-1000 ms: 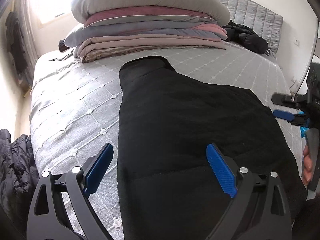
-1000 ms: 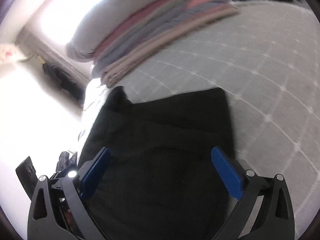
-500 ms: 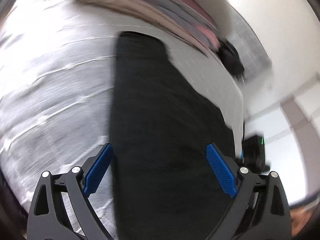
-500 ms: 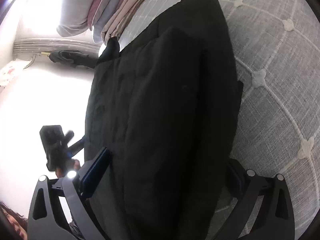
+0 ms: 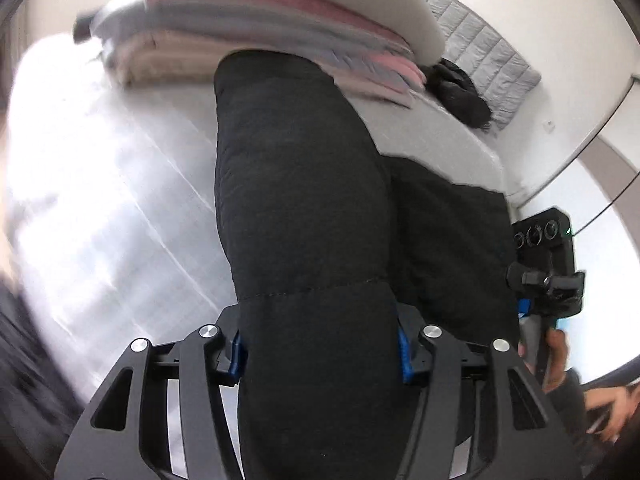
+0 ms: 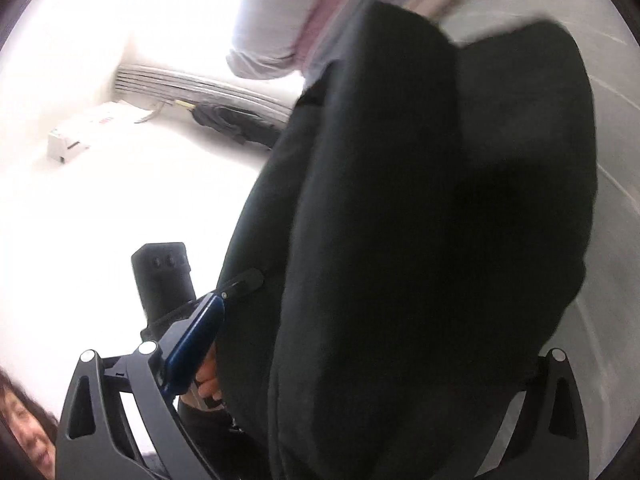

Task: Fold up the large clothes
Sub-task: 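Grasp the bundle end with both grippers and fold it over, then release the folded black shirt and pull both grippers back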

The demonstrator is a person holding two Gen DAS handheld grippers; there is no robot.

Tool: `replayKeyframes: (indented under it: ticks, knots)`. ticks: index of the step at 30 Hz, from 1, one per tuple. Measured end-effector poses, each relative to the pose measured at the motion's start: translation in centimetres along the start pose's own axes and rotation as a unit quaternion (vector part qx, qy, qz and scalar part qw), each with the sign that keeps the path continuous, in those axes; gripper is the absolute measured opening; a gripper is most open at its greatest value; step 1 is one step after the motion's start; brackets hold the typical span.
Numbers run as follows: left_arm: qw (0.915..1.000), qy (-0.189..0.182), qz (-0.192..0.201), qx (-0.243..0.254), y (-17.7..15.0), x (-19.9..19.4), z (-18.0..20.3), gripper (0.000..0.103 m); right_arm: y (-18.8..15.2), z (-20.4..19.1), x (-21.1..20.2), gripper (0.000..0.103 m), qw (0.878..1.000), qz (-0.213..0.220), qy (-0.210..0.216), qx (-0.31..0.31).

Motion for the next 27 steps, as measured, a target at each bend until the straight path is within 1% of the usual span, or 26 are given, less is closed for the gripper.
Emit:
replayKeyframes:
  ticks: [1,3,4,5,6,7,8,9,10,11,12,13,15,16,17,18,19,20,21,22,23,24,25,26,27]
  knots:
    - [1.0000,0.008,0.003,0.001,1.3,-0.4,-1.3,0.053,1.3,-0.4,1.5,0.096,1.000,0.000,0.009,-0.001]
    - [0.9999,0.015,-0.007,-0.002,3.3,-0.1,-3.9,0.056,3.3,-0.3,4.1,0.096,1.000,0.003,0.023,0.007]
    - [0.9996,0.013,-0.022,-0.009,4.5,1.0,-6.2,0.058,4.2,0.3,5.6,0.096,1.000,0.003,0.026,0.017]
    - [0.9992,0.015,-0.031,-0.018,5.0,2.3,-7.7,0.061,5.0,1.5,7.2,0.096,0.999,0.003,0.014,0.029]
    - [0.9986,0.021,-0.040,-0.029,5.2,3.9,-9.5,0.064,5.5,3.3,8.5,0.096,0.999,-0.002,-0.013,0.042]
    - [0.9962,0.040,-0.059,-0.050,5.0,6.6,-12.1,0.071,5.6,5.1,9.7,0.096,0.997,-0.014,-0.051,0.049]
    - [0.9926,0.064,-0.078,-0.068,4.4,8.6,-13.6,0.082,5.5,7.6,10.8,0.096,0.992,-0.028,-0.112,0.058]
    - [0.9880,0.078,-0.092,-0.096,3.8,10.4,-15.3,0.089,5.2,9.2,11.2,0.095,0.987,-0.038,-0.145,0.066]
    - [0.9866,0.062,-0.083,-0.126,3.2,10.8,-16.4,0.093,5.1,9.4,10.8,0.095,0.989,-0.033,-0.132,0.055]
    - [0.9856,0.022,-0.067,-0.154,2.7,10.1,-17.1,0.093,5.0,9.0,10.3,0.095,0.990,-0.035,-0.130,0.051]
    - [0.9855,0.027,-0.051,-0.160,2.5,9.4,-17.3,0.093,4.7,8.8,9.2,0.095,0.987,-0.034,-0.153,0.045]
    - [0.9852,0.055,-0.027,-0.160,2.1,7.9,-17.4,0.093,4.4,8.4,7.8,0.095,0.983,-0.029,-0.181,0.032]
    - [0.9835,0.093,-0.013,-0.155,1.5,6.2,-17.1,0.093,3.5,6.7,5.0,0.095,0.972,-0.012,-0.235,-0.004]
    - [0.9824,0.127,0.001,-0.137,1.1,4.7,-16.2,0.093,3.1,5.3,3.9,0.095,0.964,-0.001,-0.263,-0.030]
    - [0.9822,0.146,0.017,-0.117,0.8,3.5,-15.2,0.095,2.4,3.1,2.8,0.095,0.950,0.014,-0.304,-0.072]
    - [0.9817,0.160,0.034,-0.099,0.5,2.2,-14.0,0.095,1.9,1.2,2.6,0.096,0.940,0.028,-0.324,-0.107]
    - [0.9801,0.174,0.053,-0.080,0.0,0.9,-12.5,0.095,0.8,-1.8,2.1,0.096,0.924,0.052,-0.343,-0.158]
    - [0.9776,0.189,0.069,-0.061,-0.7,-0.3,-10.9,0.095,0.1,-3.8,2.3,0.096,0.914,0.069,-0.353,-0.189]
    - [0.9740,0.205,0.084,-0.047,-0.8,-1.2,-9.7,0.095,-1.5,-6.3,2.1,0.096,0.895,0.093,-0.369,-0.232]
    - [0.9714,0.215,0.094,-0.039,-1.1,-1.9,-9.2,0.095,-3.3,-8.4,2.4,0.096,0.877,0.111,-0.381,-0.270]
    - [0.9663,0.236,0.099,-0.027,-1.9,-2.5,-7.9,0.095,-4.5,-9.7,3.1,0.096,0.868,0.117,-0.384,-0.293]
    - [0.9625,0.253,0.096,-0.019,-2.0,-2.8,-7.0,0.095,-5.0,-10.3,3.7,0.096,0.864,0.117,-0.384,-0.303]
    - [0.9600,0.263,0.094,-0.016,-2.9,-3.0,-6.0,0.095,-5.4,-11.0,5.3,0.096,0.866,0.115,-0.377,-0.308]
    - [0.9604,0.261,0.096,-0.020,-3.1,-3.4,-5.5,0.095,-6.6,-11.5,5.9,0.096,0.871,0.116,-0.366,-0.307]
    - [0.9615,0.256,0.096,-0.024,-3.5,-3.7,-5.0,0.095,-7.2,-12.1,7.3,0.096,0.872,0.119,-0.364,-0.304]
Point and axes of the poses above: each gripper's, at about its wrist camera, not at the fingertips, and x roughly the way its jaws point, z to its right, y to its top, the point moved 4 cm from there along x, roughly the way its jaws point, and after that the axes turned 7 degrees about y, right-handed, at the moved point
